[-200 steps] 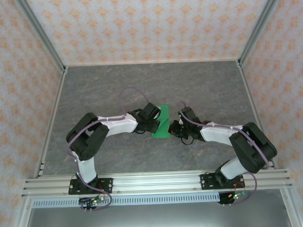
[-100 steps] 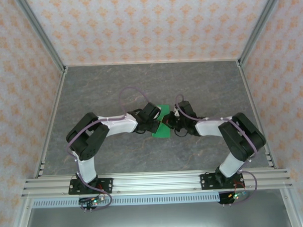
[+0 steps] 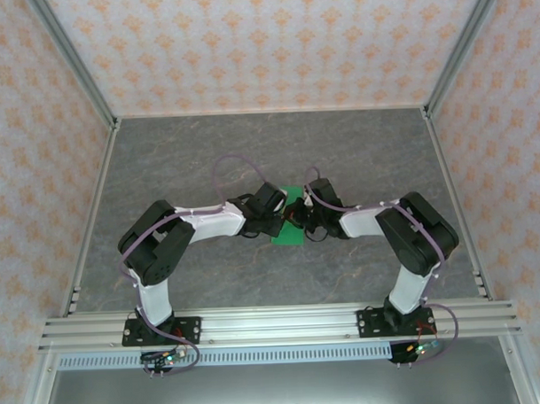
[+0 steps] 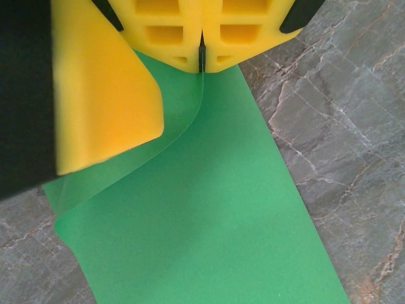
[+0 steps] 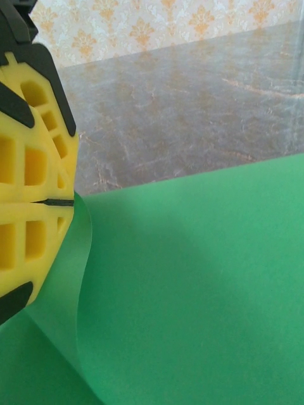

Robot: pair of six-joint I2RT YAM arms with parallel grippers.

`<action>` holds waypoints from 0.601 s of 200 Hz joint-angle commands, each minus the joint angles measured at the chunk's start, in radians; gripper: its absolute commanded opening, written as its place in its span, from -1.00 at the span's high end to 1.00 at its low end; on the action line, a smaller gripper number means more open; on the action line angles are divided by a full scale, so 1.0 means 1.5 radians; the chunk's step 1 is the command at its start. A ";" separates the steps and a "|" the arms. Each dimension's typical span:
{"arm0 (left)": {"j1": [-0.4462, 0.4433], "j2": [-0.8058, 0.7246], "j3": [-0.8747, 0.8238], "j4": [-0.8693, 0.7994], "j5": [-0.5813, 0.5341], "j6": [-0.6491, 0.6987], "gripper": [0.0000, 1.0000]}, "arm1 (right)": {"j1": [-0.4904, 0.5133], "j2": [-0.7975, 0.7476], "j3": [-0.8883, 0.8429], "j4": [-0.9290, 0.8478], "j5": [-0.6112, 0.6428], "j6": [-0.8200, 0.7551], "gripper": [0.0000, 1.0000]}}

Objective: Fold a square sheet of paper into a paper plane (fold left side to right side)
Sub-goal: Fold the triangle a second time at the center of the table.

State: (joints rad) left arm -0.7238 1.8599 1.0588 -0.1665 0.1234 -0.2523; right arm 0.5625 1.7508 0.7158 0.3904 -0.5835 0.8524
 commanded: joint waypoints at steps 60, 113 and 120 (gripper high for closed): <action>0.002 0.023 -0.014 -0.020 0.008 0.017 0.95 | 0.002 0.008 -0.006 -0.073 0.045 -0.062 0.90; 0.002 0.000 -0.017 -0.026 0.009 0.016 0.77 | 0.003 0.003 -0.010 -0.121 0.072 -0.090 0.90; 0.003 -0.009 -0.017 -0.028 0.008 0.016 0.74 | 0.003 0.004 -0.011 -0.124 0.073 -0.092 0.90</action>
State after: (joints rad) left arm -0.7238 1.8595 1.0588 -0.1665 0.1246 -0.2344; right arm 0.5629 1.7527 0.7147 0.3027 -0.5385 0.7555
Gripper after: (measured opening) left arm 0.107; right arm 0.066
